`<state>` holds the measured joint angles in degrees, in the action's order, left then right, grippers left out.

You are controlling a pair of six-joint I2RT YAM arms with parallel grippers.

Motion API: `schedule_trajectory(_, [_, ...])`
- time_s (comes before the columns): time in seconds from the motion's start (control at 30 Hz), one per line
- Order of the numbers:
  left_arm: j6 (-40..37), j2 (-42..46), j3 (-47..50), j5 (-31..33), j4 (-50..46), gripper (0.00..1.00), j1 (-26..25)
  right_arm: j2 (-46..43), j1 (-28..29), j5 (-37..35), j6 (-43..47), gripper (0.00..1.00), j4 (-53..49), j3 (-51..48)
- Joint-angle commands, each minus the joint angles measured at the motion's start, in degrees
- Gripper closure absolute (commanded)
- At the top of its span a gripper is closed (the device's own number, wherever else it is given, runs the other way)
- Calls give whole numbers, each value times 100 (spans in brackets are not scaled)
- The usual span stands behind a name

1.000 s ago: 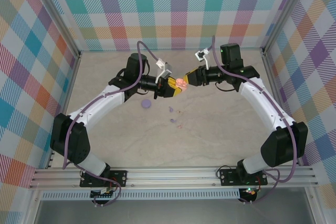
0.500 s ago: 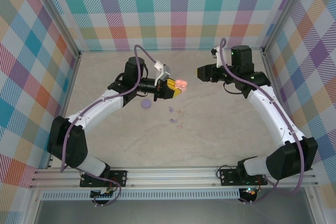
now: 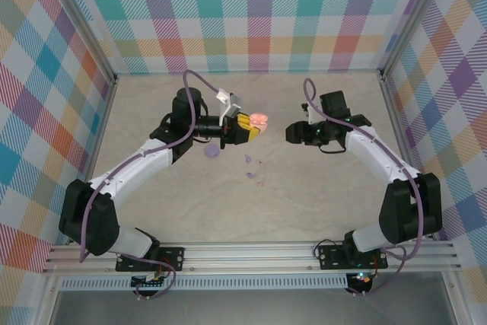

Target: Insert the wireless bluetooth earbuds into the charging case

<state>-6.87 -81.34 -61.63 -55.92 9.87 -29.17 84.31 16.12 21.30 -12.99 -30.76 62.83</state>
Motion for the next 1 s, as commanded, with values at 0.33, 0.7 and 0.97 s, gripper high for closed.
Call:
schedule_trajectory(0.33, [305,690,578,332,311,86,-89,995,1004,-38,-453,48,569,-200])
schedule_trajectory(0.7, [269,1057,722,485,199,86,-89,1792,1166,-80,1133,53,-77,738])
schedule_trajectory(0.97, [255,1167,766,477,122,85,-88,2485,1260,13,1698,54,-657,1468])
